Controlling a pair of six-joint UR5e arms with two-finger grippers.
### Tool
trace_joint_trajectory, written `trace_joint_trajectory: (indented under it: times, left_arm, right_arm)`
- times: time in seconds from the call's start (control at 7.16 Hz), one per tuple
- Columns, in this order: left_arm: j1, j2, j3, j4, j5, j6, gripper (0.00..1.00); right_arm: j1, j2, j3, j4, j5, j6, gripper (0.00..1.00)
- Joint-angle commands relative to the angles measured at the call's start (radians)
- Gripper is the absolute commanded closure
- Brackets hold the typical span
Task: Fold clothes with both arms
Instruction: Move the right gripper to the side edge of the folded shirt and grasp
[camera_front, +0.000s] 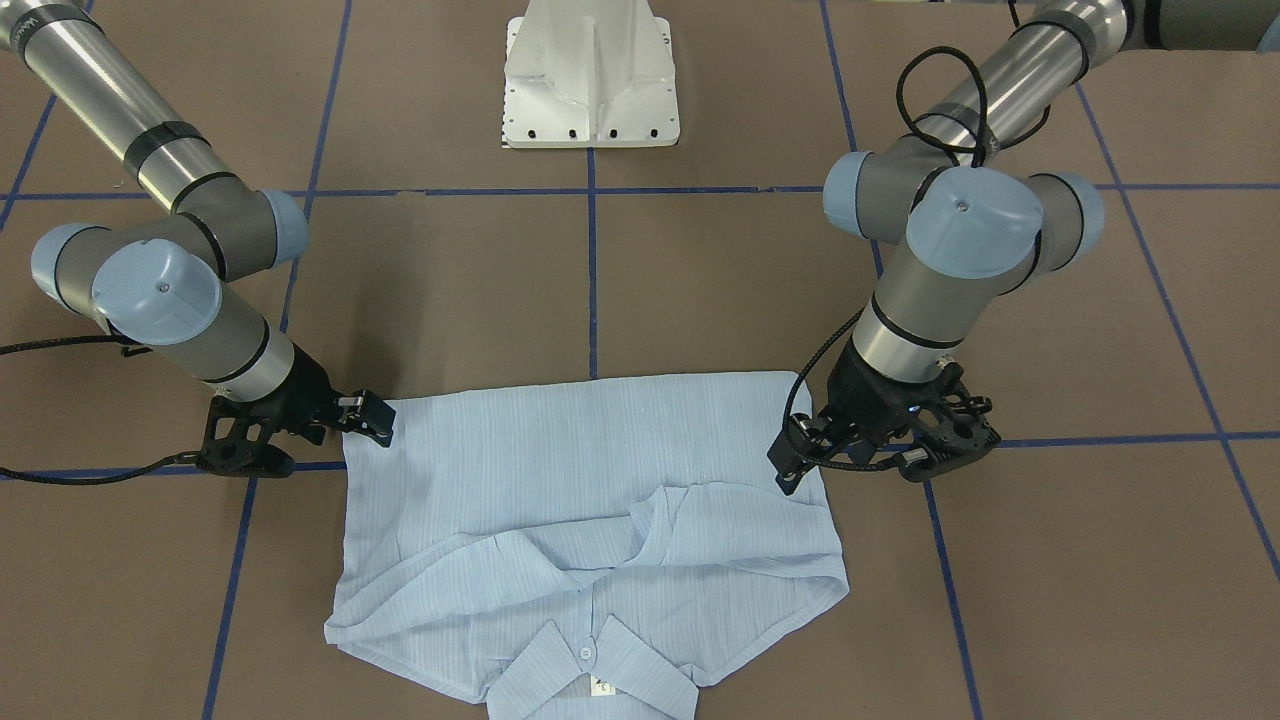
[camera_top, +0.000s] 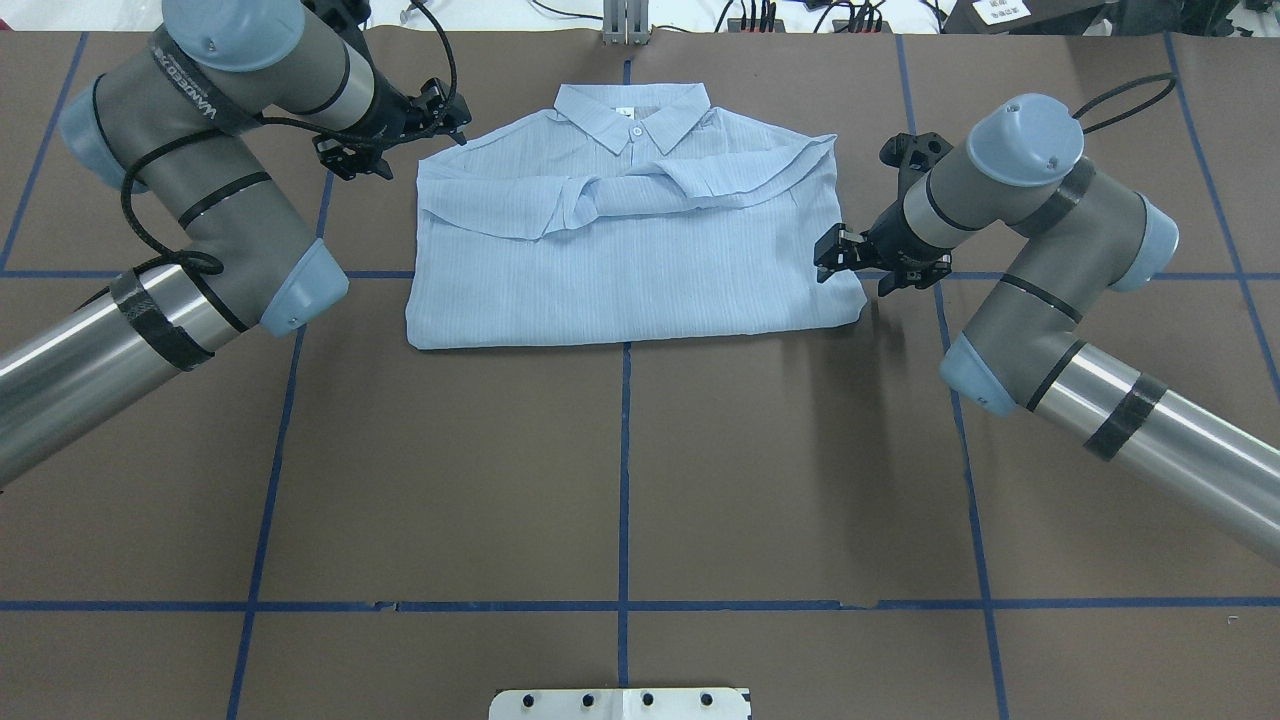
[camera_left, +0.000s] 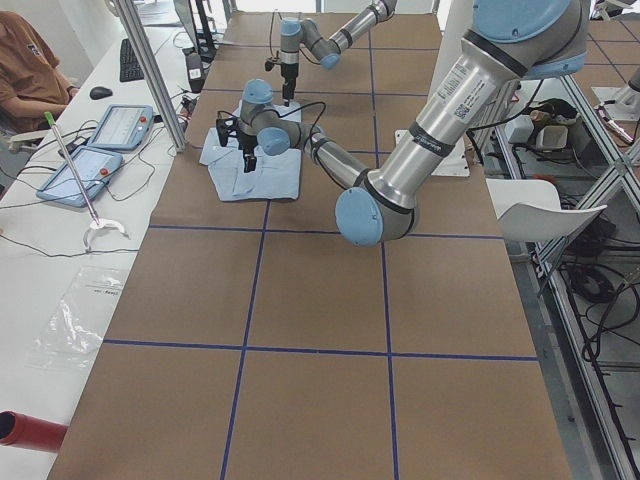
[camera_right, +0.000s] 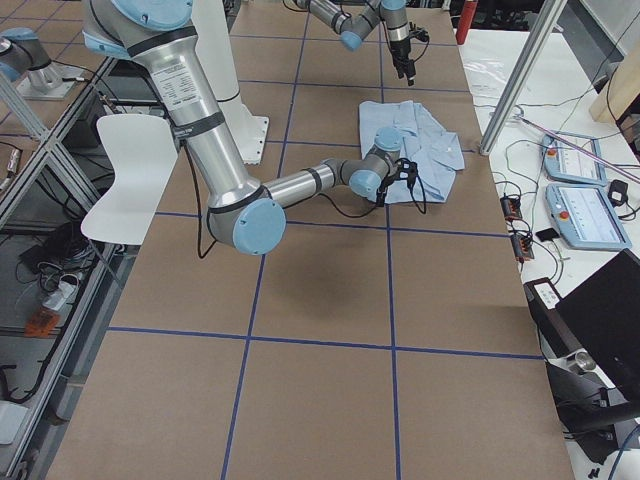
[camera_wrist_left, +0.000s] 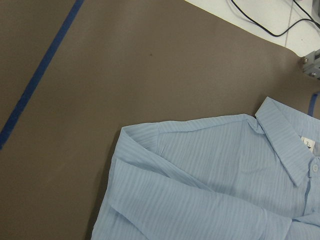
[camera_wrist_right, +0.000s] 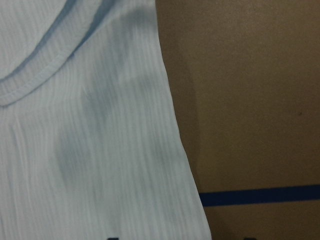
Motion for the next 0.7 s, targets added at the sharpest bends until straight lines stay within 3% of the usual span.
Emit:
trace_joint_trajectory:
  times: [0.0,0.28,0.56]
  left_arm:
    - [-0.001,0.005,-0.002,0.000,0.001,0.000,0.00]
    - [0.000,0.028,-0.027,-0.001,0.001,0.000,0.00]
    - [0.000,0.027,-0.028,-0.002,0.001,0.000,0.00]
  right_arm:
    - [-0.014,-0.004,0.001,0.000,0.002,0.000,0.32]
    - [-0.020,-0.012,0.010,0.000,0.009,0.000,0.35]
    - [-0.020,-0.030,0.039,0.000,0.011,0.000,0.87]
